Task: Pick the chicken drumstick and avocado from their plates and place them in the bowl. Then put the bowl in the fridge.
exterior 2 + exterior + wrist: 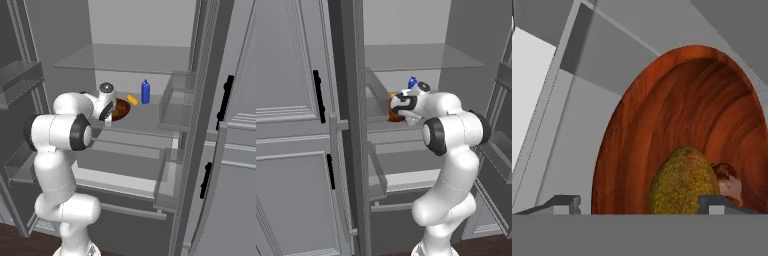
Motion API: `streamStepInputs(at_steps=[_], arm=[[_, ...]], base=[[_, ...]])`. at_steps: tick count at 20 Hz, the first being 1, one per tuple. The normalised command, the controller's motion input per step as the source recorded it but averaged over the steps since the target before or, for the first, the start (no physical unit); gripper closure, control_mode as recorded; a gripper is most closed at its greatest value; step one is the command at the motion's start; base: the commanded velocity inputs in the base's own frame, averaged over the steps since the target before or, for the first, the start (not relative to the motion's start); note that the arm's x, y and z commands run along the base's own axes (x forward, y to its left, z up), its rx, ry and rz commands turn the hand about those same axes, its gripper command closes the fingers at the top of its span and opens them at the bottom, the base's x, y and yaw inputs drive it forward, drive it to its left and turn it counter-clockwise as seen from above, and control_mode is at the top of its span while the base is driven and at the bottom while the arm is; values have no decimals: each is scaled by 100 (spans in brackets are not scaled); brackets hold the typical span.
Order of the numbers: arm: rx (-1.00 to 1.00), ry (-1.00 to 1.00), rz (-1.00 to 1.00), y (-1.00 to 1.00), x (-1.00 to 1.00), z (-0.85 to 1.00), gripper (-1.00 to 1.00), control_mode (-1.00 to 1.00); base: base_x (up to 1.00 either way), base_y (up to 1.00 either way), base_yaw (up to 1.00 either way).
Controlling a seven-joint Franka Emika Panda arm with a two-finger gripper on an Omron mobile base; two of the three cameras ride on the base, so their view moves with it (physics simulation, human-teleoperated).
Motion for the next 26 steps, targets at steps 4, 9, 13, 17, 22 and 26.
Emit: streamStepInputs(at_steps=[4, 9, 13, 17, 22, 26], arm=[[0, -20, 3, 0, -100, 38, -100, -100], [0, -4, 0, -1, -97, 79, -100, -100], [0, 0, -10, -1, -100, 79, -100, -100], [1, 0, -19, 0, -100, 69, -100, -100], [6, 0, -27, -10, -100, 30, -100, -100], [2, 0, -17, -9, -100, 2, -100, -100]], base=[[0, 0, 0], [0, 0, 0], [0, 0, 0], [0, 0, 0], [0, 0, 0], [0, 0, 0]])
